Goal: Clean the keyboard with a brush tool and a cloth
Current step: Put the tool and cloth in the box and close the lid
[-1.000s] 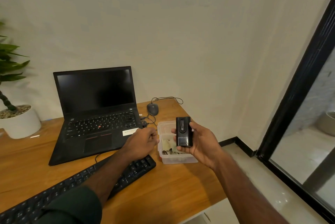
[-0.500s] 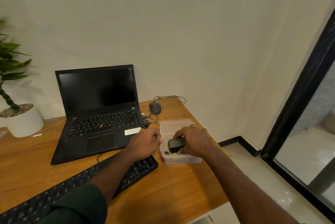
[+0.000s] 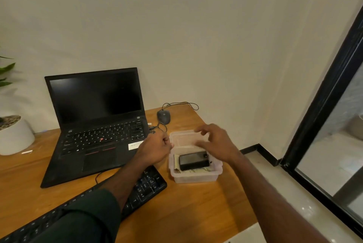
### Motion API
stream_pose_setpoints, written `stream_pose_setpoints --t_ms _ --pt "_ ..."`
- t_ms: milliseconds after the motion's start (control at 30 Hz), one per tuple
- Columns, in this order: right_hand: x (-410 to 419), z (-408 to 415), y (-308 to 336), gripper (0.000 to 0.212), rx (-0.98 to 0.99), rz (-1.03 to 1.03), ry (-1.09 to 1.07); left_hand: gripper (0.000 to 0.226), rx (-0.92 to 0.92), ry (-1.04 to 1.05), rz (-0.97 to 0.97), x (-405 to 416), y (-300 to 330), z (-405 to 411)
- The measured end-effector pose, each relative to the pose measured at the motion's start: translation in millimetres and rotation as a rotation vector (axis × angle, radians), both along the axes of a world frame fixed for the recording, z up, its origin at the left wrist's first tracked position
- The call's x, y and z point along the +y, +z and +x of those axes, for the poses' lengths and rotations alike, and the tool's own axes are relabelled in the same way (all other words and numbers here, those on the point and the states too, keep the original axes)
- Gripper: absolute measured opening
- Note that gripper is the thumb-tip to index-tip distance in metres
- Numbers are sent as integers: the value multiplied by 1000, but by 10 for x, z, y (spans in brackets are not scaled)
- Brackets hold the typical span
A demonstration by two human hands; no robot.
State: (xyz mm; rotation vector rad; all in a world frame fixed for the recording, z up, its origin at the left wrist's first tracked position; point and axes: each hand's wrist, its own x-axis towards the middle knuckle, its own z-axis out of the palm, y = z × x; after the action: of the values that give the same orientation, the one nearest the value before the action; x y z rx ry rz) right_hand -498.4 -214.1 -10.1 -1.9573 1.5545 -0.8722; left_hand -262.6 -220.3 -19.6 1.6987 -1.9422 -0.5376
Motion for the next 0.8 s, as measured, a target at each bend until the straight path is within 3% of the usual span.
stream_pose_setpoints --t_ms 100,200,400,633,733,800 --pt "-283 -190 -68 9 -45 -41 -292 15 17 73 3 -98 -10 -15" --pt "-545 -297 -233 5 71 154 -417 12 2 89 21 -176 -45 -1" --pt "-787 -215 -420 39 153 332 -391 12 -10 95 42 -243 -67 17" --pt "-838 -141 -431 17 163 301 -411 12 -22 112 58 -258 -121 65" --pt "-795 -233 -371 13 53 191 -400 22 24 105 51 -246 -79 24" --pt "-743 -319 -292 23 -68 87 -360 29 149 131 83 -235 -30 -14"
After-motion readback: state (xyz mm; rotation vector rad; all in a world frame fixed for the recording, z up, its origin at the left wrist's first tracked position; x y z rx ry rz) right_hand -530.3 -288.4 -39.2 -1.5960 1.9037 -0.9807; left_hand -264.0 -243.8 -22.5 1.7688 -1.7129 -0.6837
